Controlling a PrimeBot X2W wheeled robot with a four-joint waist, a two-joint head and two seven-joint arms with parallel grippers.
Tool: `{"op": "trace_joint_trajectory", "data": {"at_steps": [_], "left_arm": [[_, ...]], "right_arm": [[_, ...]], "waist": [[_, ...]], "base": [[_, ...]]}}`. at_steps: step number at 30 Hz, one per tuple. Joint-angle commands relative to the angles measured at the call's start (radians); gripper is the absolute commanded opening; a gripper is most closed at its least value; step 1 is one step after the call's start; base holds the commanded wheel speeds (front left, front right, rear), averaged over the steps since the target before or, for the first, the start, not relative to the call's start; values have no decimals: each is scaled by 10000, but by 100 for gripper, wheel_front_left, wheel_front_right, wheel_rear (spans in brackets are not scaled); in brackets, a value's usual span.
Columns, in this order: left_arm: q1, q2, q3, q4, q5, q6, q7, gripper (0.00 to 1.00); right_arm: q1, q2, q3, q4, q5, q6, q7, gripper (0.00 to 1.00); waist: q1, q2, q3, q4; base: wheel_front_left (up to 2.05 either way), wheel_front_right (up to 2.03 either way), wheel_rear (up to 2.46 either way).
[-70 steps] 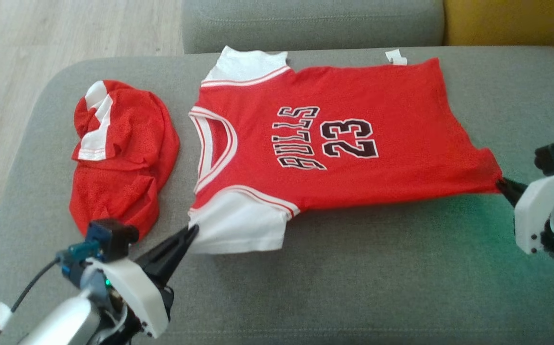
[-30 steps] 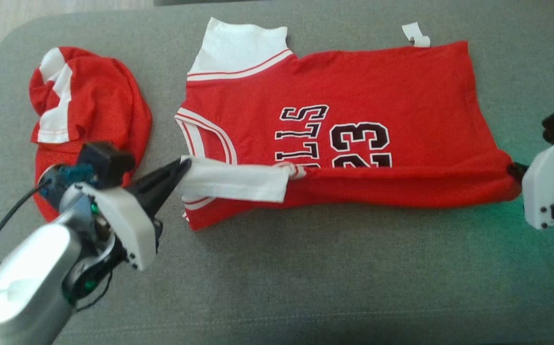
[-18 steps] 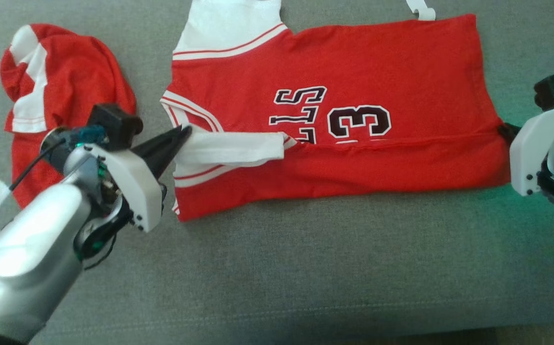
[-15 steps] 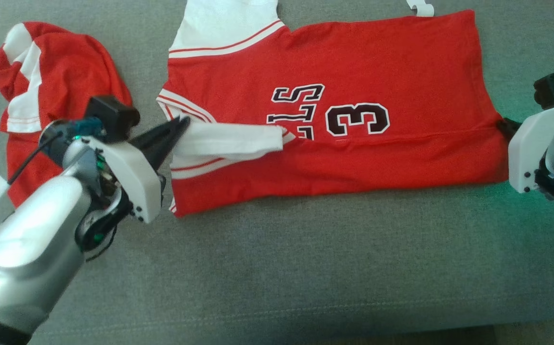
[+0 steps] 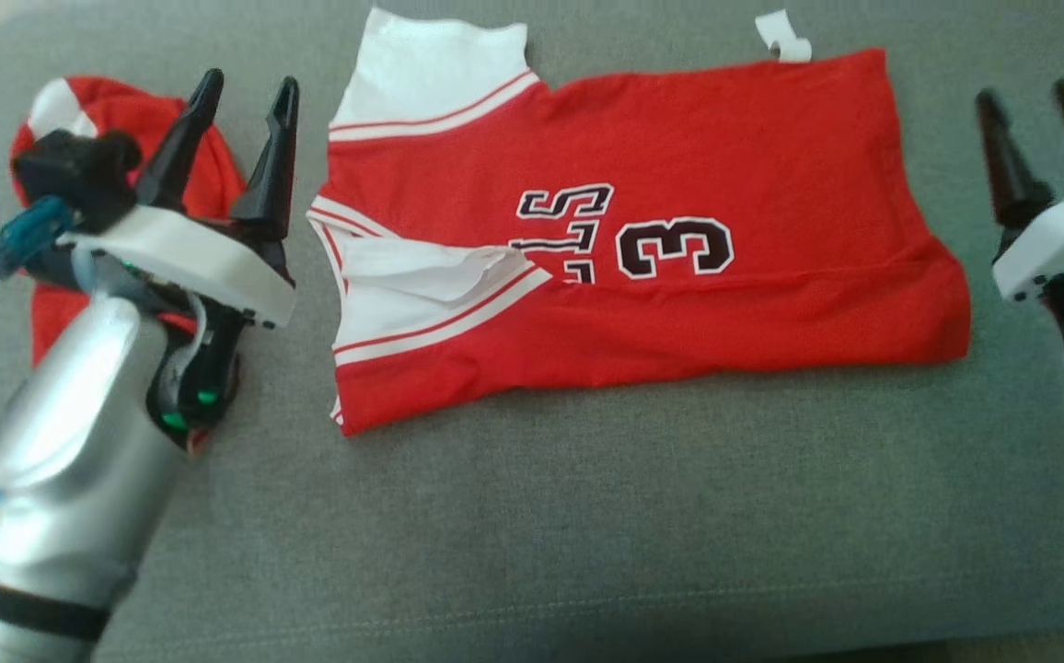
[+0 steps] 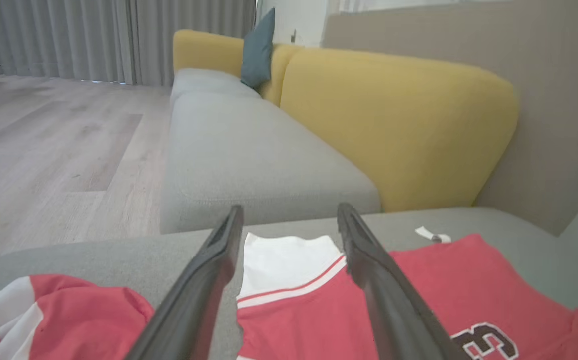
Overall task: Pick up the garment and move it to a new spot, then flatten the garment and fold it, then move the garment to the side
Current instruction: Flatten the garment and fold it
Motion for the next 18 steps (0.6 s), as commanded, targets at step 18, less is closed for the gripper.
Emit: {"op": "trace_joint_trajectory", "data": {"at_steps": [18], "left_arm": [[5478, -2819, 3480, -3254, 3241, 397, -126, 100]], "right_arm": [[4786, 3520, -2812, -4207, -2736, 65, -2249, 100]], "waist": [[0, 0, -1733, 260]], "base": [[0, 0, 0]]}}
